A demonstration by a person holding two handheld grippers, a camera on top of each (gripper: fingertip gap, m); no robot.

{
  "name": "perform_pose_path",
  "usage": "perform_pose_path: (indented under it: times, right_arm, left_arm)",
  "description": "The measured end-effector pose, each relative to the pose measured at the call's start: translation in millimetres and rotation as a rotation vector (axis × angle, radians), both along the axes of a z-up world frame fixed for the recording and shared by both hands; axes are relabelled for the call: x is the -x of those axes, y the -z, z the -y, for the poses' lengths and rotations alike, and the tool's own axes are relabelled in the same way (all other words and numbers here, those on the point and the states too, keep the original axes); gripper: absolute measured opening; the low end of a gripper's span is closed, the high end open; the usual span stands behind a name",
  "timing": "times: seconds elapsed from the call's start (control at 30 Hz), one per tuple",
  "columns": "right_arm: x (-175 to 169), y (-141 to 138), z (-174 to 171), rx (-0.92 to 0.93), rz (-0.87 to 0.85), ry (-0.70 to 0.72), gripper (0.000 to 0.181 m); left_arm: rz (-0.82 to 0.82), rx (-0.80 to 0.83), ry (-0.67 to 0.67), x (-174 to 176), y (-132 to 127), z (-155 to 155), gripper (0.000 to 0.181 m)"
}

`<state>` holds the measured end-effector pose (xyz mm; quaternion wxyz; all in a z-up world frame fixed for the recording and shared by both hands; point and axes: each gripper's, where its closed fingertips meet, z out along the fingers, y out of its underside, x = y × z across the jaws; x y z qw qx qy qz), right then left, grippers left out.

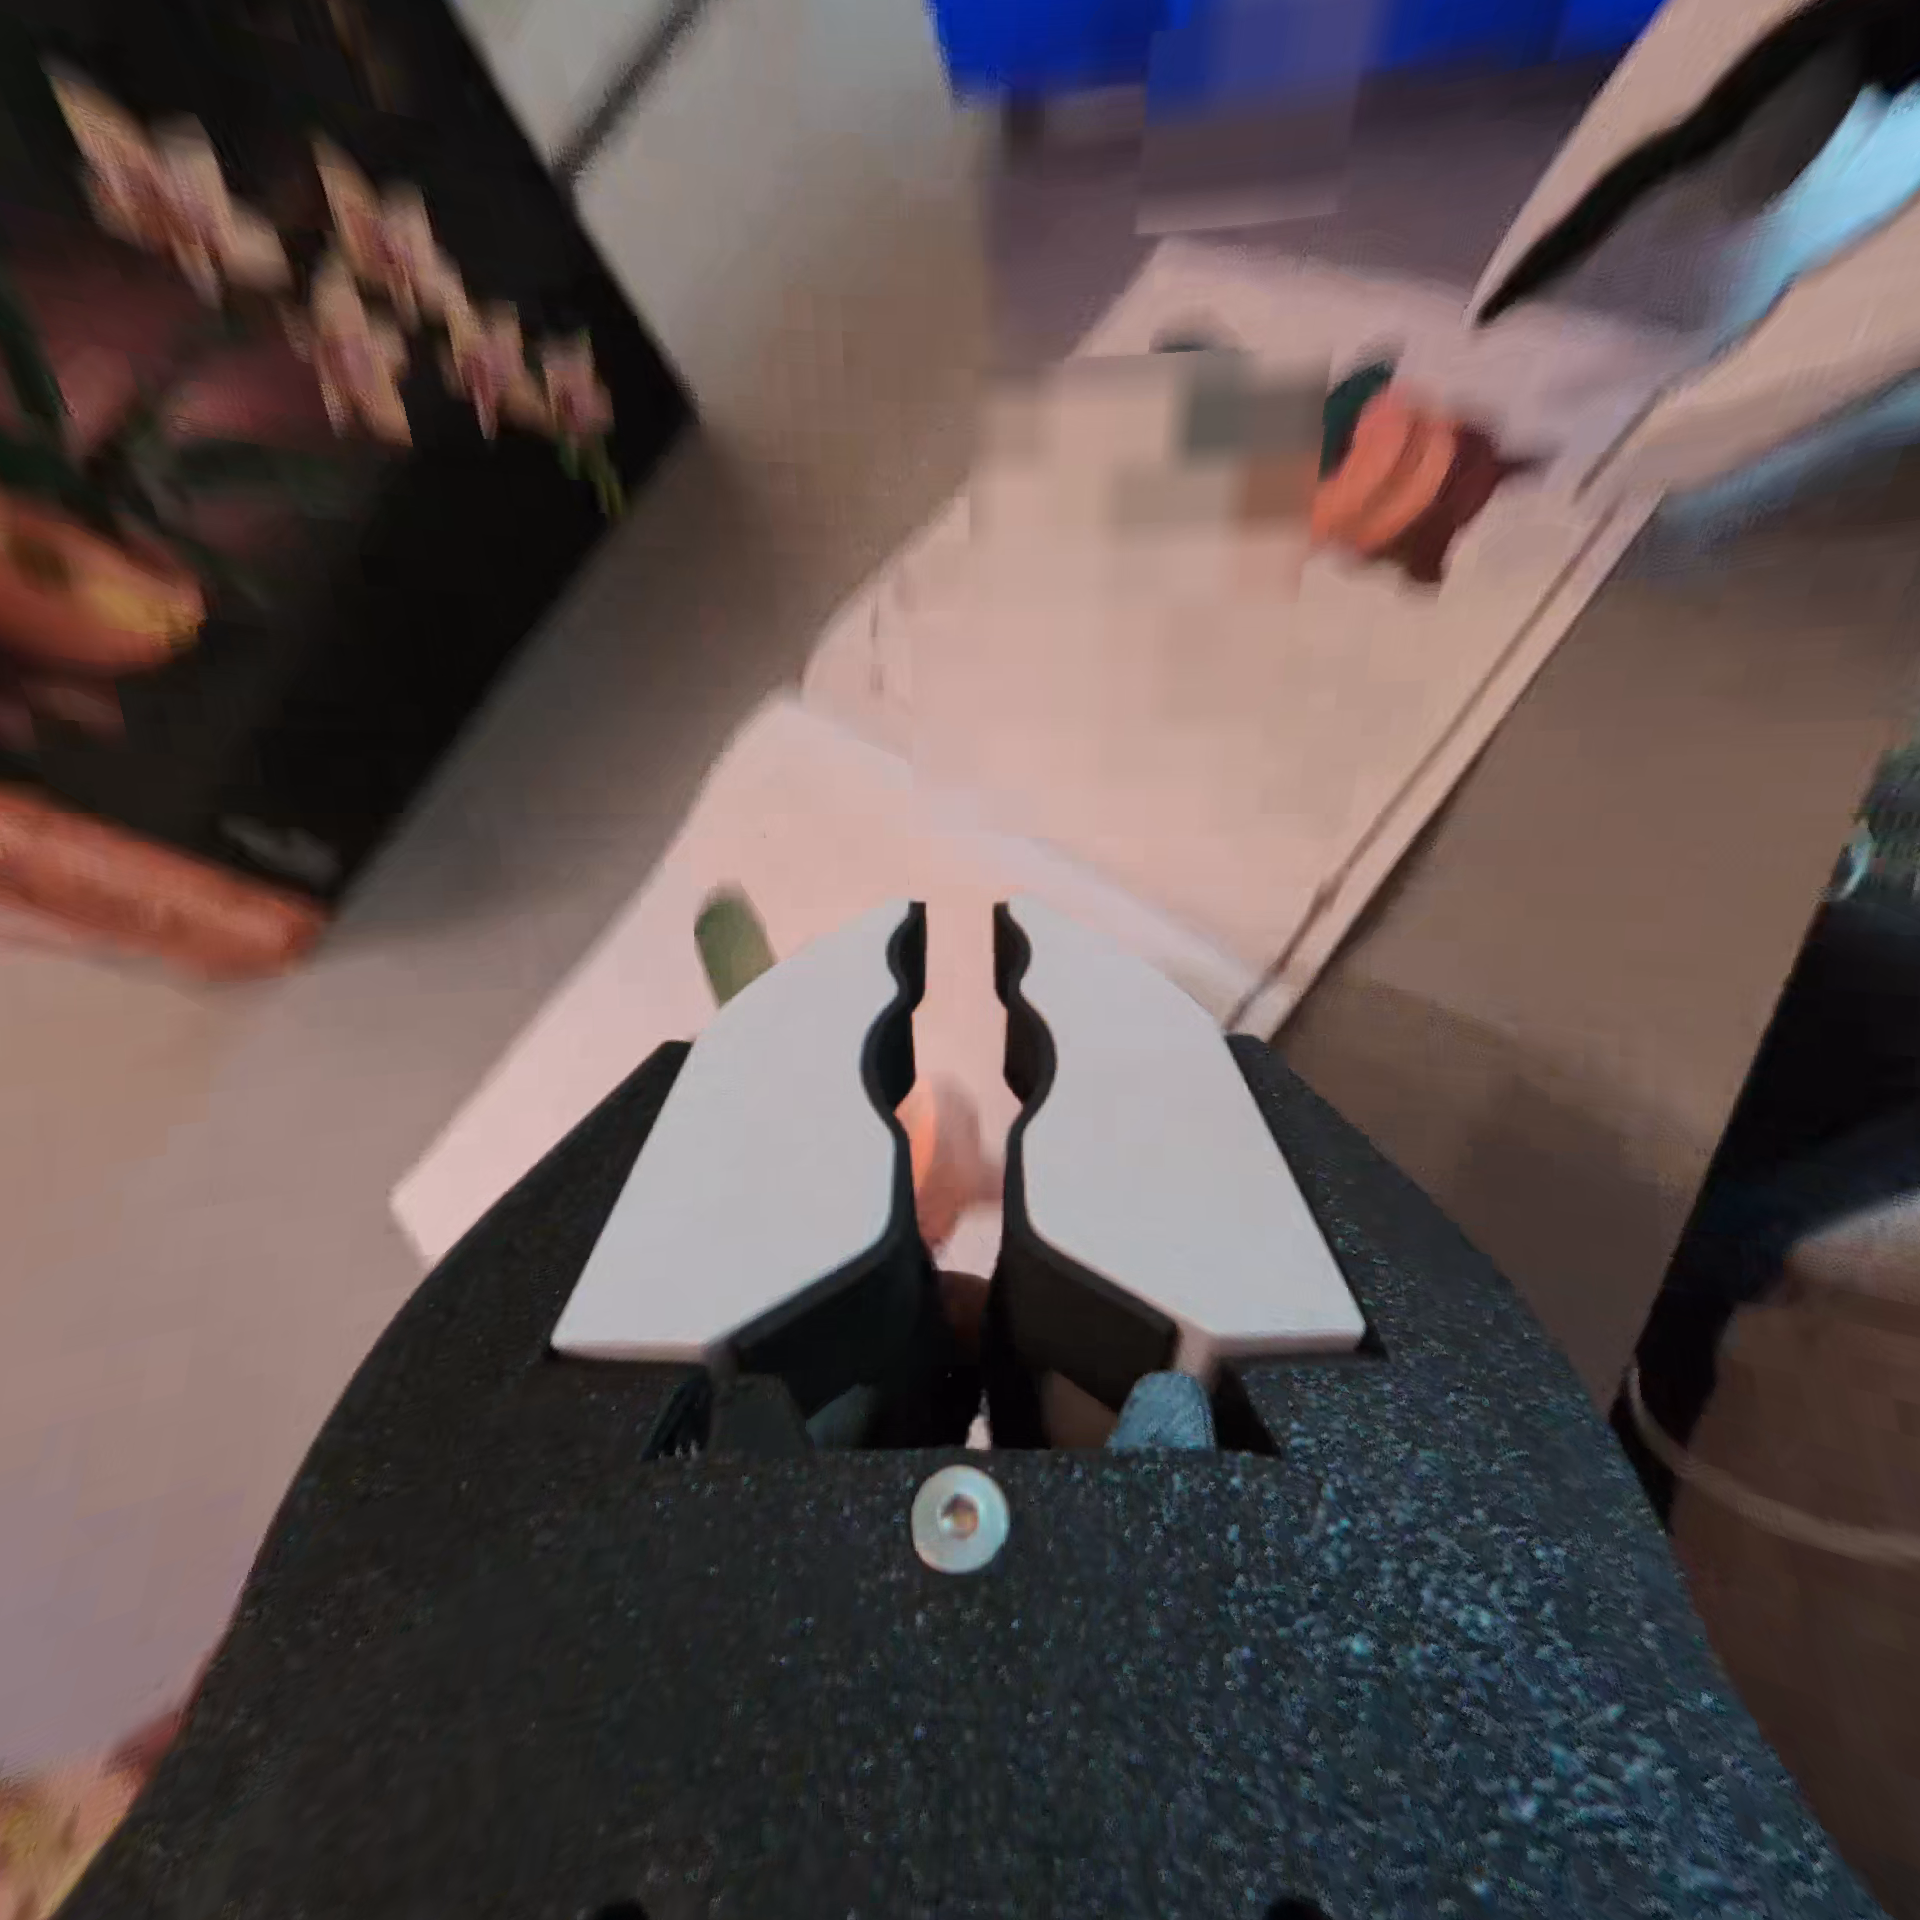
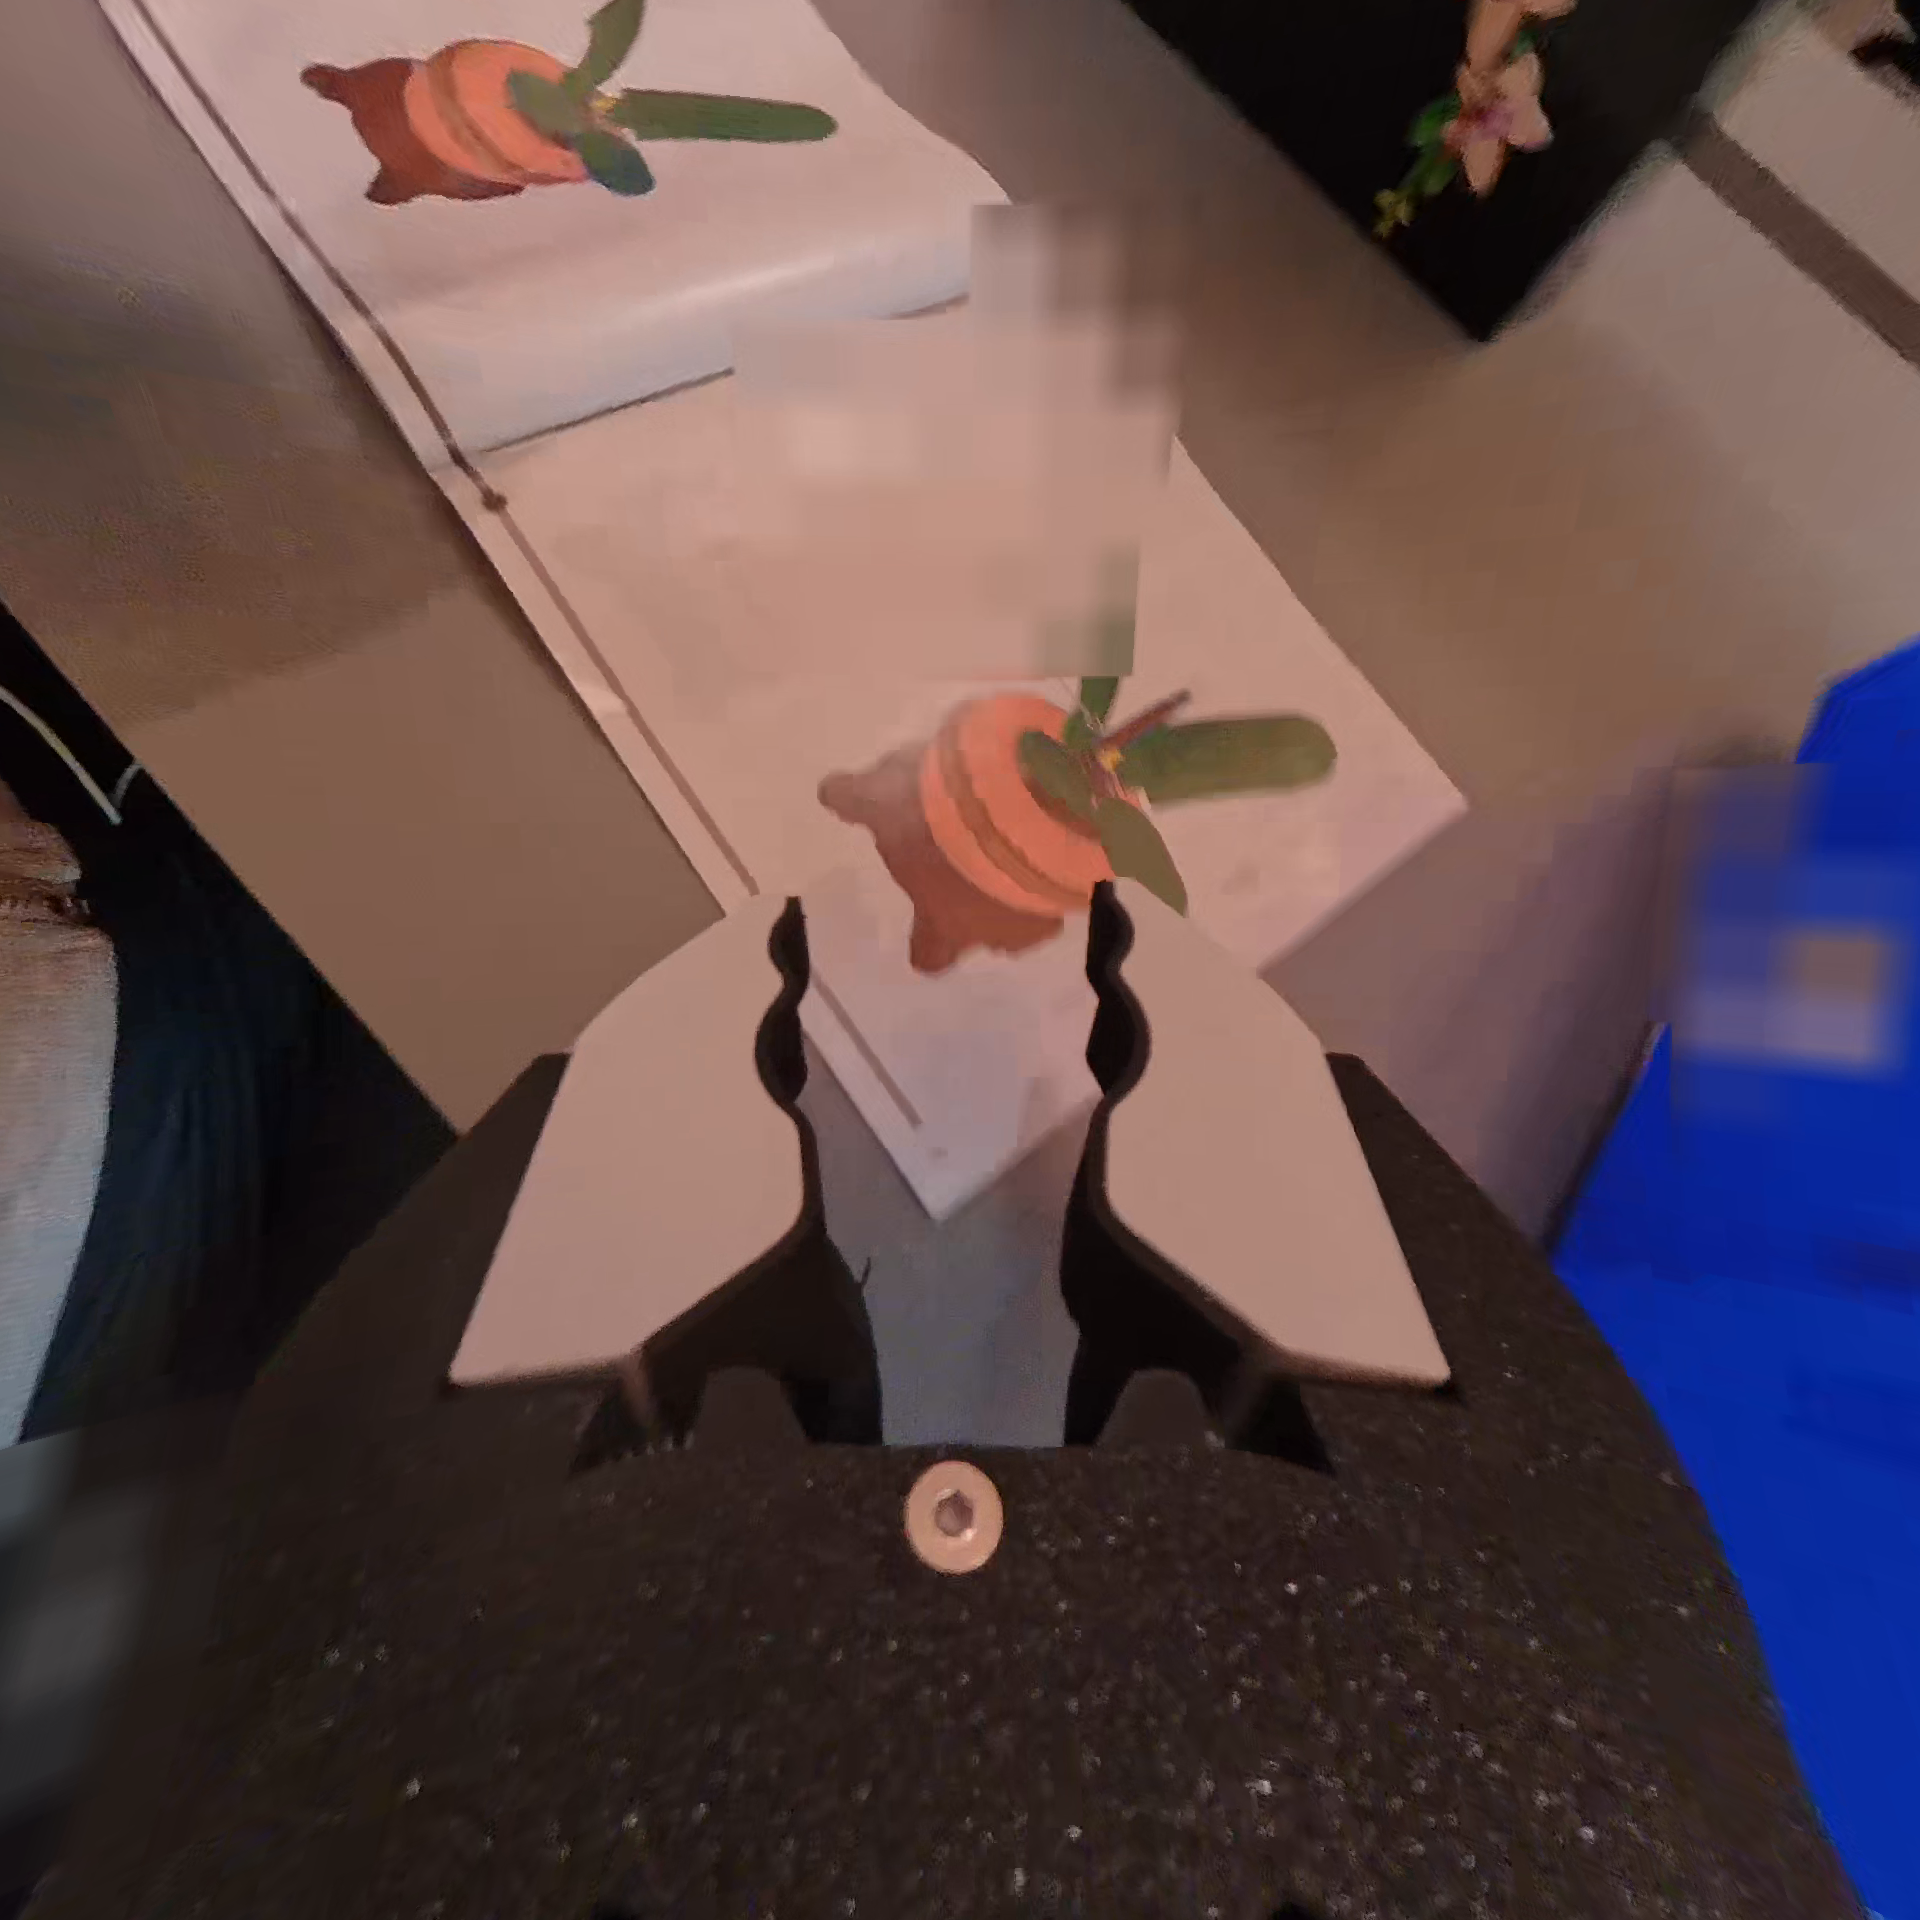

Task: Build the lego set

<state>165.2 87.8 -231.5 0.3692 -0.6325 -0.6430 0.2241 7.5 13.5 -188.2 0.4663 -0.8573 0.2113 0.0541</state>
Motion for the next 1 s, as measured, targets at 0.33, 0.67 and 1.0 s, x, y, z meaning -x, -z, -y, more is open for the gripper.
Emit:
perform_pose_path:
  times: [0.33,0.67,1.0]
  right_arm:
    - [-39.6,18.0,24.6,0.269,0.076,0.04,0.062]
    - [-31.9,27.8,29.2,0.217,0.161,0.028,0.066]
    - [-15.9,26.5,32.8,0.249,0.181,0.014,0.063]
  left_arm:
    - [-0.11,0.26,0.15,-45.9,66.6,-41.1,0.0]
    - [-0.084,0.241,0.142,-46.4,67.3,-41.1,0.0]
    - [-0.065,0.23,0.142,-46.4,67.2,-41.1,0.0]
